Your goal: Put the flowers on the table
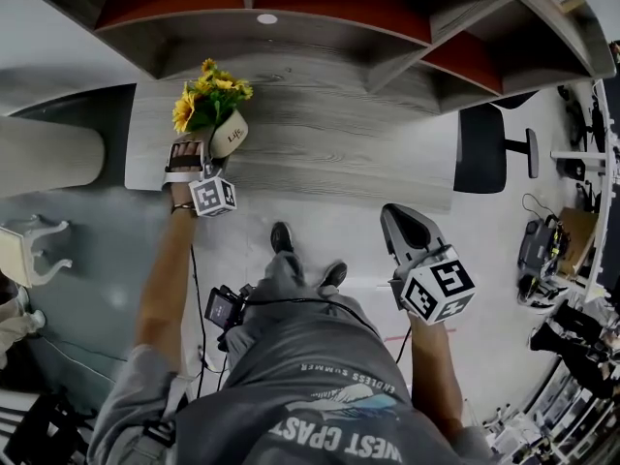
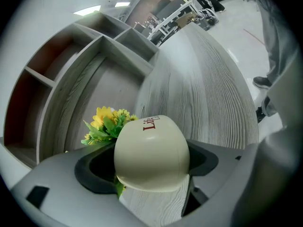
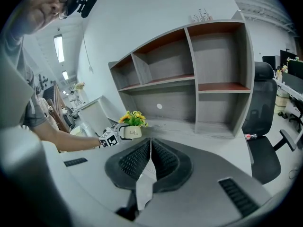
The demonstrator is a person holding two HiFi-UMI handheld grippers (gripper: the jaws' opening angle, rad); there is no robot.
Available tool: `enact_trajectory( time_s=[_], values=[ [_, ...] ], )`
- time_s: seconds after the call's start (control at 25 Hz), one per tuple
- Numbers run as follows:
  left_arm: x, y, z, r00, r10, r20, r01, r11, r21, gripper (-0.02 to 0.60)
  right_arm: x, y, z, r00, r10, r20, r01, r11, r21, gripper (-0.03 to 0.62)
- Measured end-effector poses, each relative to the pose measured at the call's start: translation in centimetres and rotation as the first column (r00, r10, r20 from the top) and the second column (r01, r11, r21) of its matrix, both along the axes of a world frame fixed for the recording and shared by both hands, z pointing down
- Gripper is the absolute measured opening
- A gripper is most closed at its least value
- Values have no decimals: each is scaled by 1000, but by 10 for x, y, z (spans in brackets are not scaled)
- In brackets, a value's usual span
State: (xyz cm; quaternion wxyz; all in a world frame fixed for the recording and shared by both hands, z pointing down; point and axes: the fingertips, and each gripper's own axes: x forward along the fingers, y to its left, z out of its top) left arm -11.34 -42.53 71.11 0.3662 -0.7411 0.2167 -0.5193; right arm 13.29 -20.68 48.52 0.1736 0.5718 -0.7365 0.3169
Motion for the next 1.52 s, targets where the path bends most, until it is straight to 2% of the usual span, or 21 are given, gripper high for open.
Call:
enact_trajectory(
  time_s=[0.12, 0.4, 0.52, 0.84, 1.08, 1.28, 1.4, 1.52],
  values=[
    [1, 4, 1, 1000, 14, 15, -13, 1000, -26, 428, 0, -2, 0, 1000, -7, -2, 7, 1000, -1, 29],
    [0, 27, 7, 998, 25, 55, -17, 990, -143, 437, 7, -1, 3, 1000, -18, -5, 18, 1000, -4, 29],
    [-2, 39, 10, 998, 29, 48, -19, 980, -196, 440, 8, 0, 4, 1000, -23, -6, 23, 1000, -4, 30],
    [-7, 57, 19, 999, -38, 16, 41, 958, -284, 439, 11, 4, 4, 999, -41, -9, 41, 999, 2, 29],
    [-11, 59, -4, 991, -117, -72, 91, 953, -288, 439, 9, 6, -1, 998, -57, -3, 57, 998, 15, 31],
    [-16, 60, -33, 974, -172, -148, 128, 955, -269, 436, 6, 6, -6, 997, -75, 8, 75, 996, 37, 29],
    [-18, 61, -61, 960, -197, -198, 148, 960, -239, 405, 6, 6, -15, 996, -84, 16, 83, 995, 59, 29],
    [-23, 64, -90, 946, -214, -242, 169, 966, -193, 341, 6, 7, -24, 996, -91, 25, 89, 992, 85, 29]
  ],
)
